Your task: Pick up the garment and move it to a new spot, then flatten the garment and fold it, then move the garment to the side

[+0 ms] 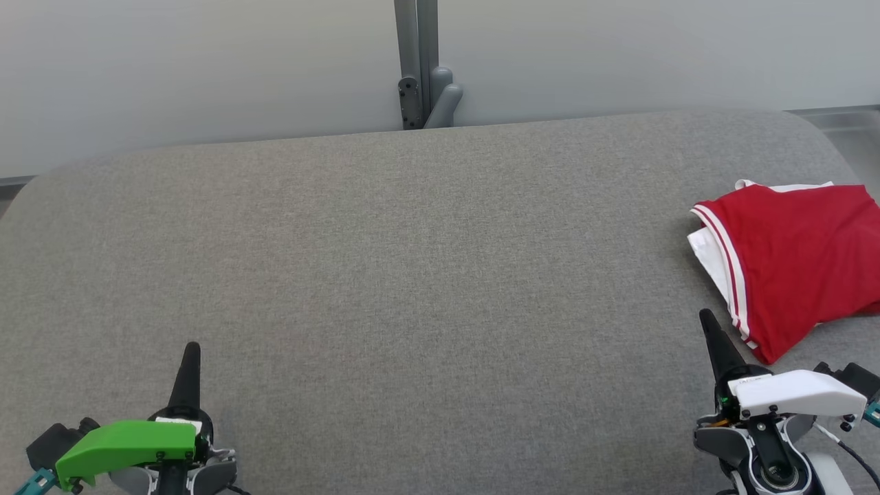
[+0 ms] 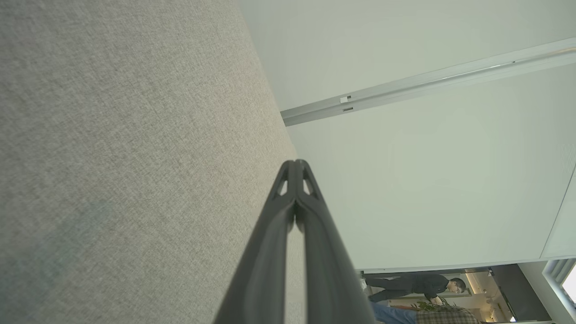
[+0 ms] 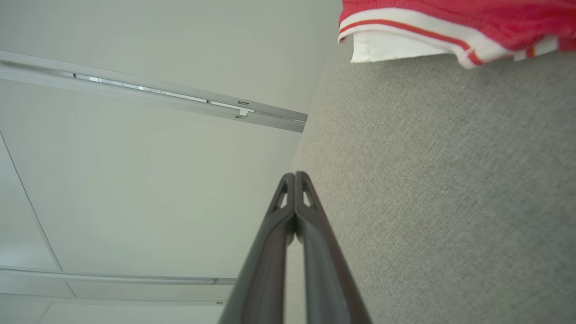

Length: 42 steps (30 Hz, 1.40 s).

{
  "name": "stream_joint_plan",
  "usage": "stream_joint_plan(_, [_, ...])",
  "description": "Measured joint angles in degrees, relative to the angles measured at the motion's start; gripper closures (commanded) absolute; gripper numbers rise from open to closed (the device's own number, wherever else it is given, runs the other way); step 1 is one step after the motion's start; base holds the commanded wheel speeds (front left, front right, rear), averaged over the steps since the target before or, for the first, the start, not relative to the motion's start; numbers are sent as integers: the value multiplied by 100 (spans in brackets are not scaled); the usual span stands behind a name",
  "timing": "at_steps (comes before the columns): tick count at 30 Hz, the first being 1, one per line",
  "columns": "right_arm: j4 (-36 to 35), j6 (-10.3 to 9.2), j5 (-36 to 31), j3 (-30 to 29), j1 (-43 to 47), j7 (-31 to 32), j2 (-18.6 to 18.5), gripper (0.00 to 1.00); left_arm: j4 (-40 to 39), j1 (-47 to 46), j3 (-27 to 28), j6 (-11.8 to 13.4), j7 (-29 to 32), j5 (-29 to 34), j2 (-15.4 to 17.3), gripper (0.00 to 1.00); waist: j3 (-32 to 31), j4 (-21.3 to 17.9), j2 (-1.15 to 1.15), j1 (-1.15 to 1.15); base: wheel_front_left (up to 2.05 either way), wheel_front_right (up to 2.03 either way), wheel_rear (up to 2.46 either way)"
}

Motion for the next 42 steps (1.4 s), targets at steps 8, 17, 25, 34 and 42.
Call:
stream_joint_plan(8, [-52,0,403,-42,-3,100,-2,100,-54,-38,26,-44,94,-369,4,100,-5,26,0,0,0,0,0])
stream_joint_plan(17, [-107,0,821,-89,-5,202,-7,100,-121,-65,58,-89,207,-776,9,100,-11,55,0,0,0,0,0])
stream_joint_plan(25, [-144,0,1129,-126,-6,270,-10,100,-159,-89,85,-120,280,-1057,12,100,-16,78,0,0,0,0,0])
stream_joint_plan(34, [-201,0,1577,-175,-8,379,-13,100,-218,-139,125,-164,388,-1499,16,100,-23,113,0,0,0,0,0])
stream_joint_plan(42, [-209,0,1633,-182,-9,401,-13,100,-229,-148,132,-171,408,-1570,18,100,-24,118,0,0,0,0,0])
